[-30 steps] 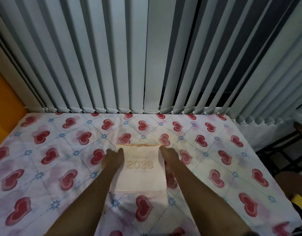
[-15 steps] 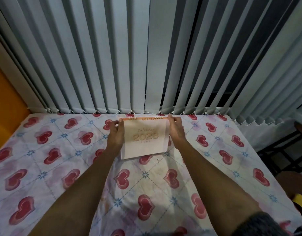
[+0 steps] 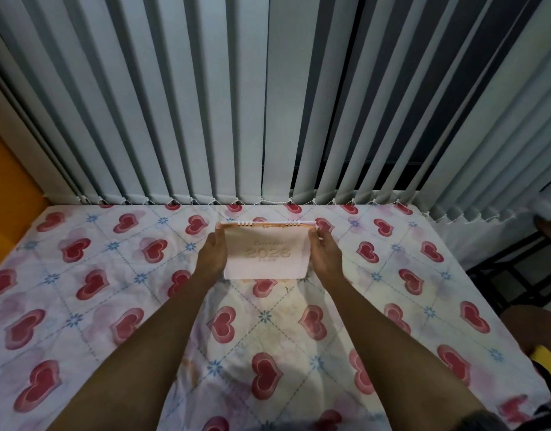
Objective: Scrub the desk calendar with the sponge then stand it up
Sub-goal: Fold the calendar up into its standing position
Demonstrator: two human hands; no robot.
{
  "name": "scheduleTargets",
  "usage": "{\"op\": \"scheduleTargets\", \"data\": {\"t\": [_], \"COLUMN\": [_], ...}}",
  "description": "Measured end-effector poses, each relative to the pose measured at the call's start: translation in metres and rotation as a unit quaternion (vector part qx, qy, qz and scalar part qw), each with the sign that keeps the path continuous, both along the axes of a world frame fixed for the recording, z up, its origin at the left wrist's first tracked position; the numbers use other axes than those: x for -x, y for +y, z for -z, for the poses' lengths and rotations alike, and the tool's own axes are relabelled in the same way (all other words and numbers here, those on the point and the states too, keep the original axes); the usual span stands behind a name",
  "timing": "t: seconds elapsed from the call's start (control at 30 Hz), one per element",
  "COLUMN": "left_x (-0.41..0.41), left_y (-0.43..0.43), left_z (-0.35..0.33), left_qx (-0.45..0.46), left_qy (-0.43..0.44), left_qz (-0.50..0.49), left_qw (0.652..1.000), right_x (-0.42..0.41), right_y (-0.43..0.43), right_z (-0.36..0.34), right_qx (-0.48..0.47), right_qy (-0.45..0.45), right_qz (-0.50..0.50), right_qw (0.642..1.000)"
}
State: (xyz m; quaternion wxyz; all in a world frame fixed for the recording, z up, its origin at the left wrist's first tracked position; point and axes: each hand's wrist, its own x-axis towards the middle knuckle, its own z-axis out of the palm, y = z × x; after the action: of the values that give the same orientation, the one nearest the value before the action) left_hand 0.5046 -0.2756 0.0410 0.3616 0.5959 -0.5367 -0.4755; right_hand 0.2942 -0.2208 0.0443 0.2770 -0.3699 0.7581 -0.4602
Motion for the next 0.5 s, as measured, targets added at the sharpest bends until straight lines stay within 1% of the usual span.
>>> {"op": "scheduleTargets", "data": {"t": [0.1, 0.2, 0.27, 0.4, 0.5], "left_x": [0.0025, 0.0058, 0.0048, 0.0014, 0.0001], "left_y": [-0.006, -0.0068, -0.0058, -0.0053, -0.0064], "left_z": [-0.0056, -0.0069, -0.0054, -0.0024, -0.0007], "left_qx": [-0.027, -0.038, -0.039, -0.037, -0.044], "left_qy": [0.0, 0.006, 0.008, 0.05, 0.062], "left_qz": [-0.027, -0.049, -0.045, -0.009, -0.002], "left_qw": [0.999, 0.998, 0.998, 0.998, 0.997], "right_x": [0.0051, 0.0068, 0.0061, 0.0065, 0.0055], "right_y": [0.0007, 0.0001, -0.0011, -0.0006, -0.0013], "right_z": [-0.0013, -0.0048, -0.0064, -0.0064, -0.0077], "right_qx": [-0.007, 0.002, 0.009, 0.019, 0.02], "right_qy": [-0.022, -0.022, -0.022, -0.009, -0.021], "right_qz": [0.005, -0.018, -0.035, -0.058, -0.07], "right_qw": [1.0, 1.0, 0.999, 0.998, 0.997]}}
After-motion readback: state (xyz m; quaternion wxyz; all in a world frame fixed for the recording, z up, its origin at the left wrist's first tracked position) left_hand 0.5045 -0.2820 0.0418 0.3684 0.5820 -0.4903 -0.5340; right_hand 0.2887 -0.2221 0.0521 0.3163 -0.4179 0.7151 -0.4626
